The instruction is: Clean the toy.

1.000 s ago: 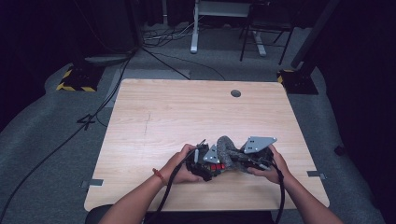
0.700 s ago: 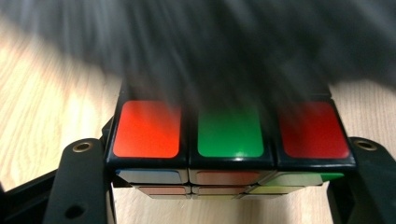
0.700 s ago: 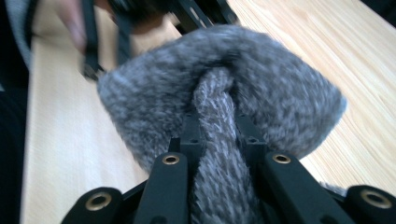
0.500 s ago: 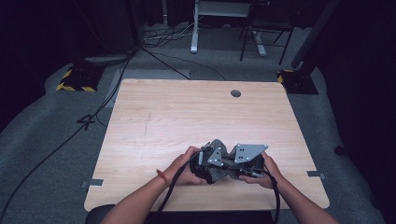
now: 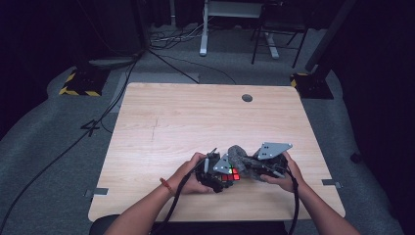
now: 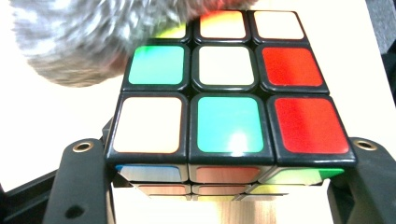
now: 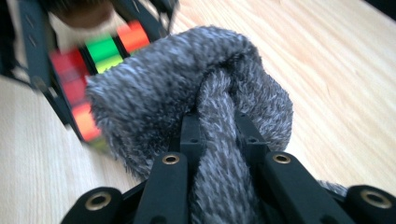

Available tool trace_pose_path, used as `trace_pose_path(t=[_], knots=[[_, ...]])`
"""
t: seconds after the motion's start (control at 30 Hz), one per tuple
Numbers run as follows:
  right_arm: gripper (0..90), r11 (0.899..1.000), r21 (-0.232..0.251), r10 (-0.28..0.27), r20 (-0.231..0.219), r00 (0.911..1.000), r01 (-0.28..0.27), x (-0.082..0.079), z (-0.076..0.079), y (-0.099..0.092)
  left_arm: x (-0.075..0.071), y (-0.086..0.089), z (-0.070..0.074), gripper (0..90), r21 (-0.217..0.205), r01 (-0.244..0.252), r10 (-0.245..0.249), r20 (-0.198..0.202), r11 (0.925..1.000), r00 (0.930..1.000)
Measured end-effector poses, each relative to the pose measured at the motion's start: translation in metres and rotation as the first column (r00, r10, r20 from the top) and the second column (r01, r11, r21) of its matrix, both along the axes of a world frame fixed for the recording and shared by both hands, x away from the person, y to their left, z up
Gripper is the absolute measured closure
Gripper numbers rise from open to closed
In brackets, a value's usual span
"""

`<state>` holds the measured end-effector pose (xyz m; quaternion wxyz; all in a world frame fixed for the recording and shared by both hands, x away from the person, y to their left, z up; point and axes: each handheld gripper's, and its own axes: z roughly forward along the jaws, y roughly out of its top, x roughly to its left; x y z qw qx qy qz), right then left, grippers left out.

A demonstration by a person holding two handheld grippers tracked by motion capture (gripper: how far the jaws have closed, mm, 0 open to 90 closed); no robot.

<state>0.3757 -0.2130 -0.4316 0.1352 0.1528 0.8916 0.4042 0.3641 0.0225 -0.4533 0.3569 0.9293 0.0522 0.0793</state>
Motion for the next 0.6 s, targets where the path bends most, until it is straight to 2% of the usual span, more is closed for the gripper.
trace_pose_path(t=[0.13, 0.23, 0.3, 0.33, 0.37, 0.47, 0.6], knots=[[77.8, 1.000, -0.008, 0.003, -0.025, 0.9997, -0.004, -0.001, -0.006, -0.005, 0.001, 0.005, 0.005, 33.8, -0.025, -0.013, 0.013, 0.004, 0.9996, 0.9999], [77.8, 0.999, 0.024, 0.033, -0.060, 0.9977, -0.031, -0.002, -0.007, -0.006, 0.002, 0.007, 0.006, 33.8, -0.047, -0.020, 0.020, -0.001, 0.9987, 0.9998], [77.8, 0.994, 0.064, 0.091, -0.085, 0.9922, -0.086, -0.004, -0.009, -0.004, 0.002, 0.007, 0.006, 33.8, -0.059, -0.026, 0.026, -0.004, 0.9979, 0.9997], [77.8, 0.989, 0.100, 0.123, -0.111, 0.9861, -0.112, -0.006, -0.011, -0.004, 0.003, 0.007, 0.006, 33.8, -0.066, -0.024, 0.024, -0.006, 0.9975, 0.9997], [77.8, 0.987, 0.104, 0.131, -0.112, 0.9851, -0.119, -0.006, -0.011, -0.003, 0.003, 0.008, 0.005, 33.8, -0.069, -0.024, 0.023, -0.013, 0.9973, 0.9997], [77.8, 0.984, 0.119, 0.141, -0.099, 0.9850, -0.129, -0.007, -0.009, -0.005, 0.004, 0.008, 0.004, 33.7, -0.064, -0.031, 0.032, 0.002, 0.9974, 0.9995], [77.8, 0.980, 0.142, 0.147, -0.060, 0.9873, -0.137, -0.011, -0.002, -0.005, 0.005, 0.008, 0.004, 33.5, -0.080, -0.029, 0.029, -0.002, 0.9963, 0.9996]])
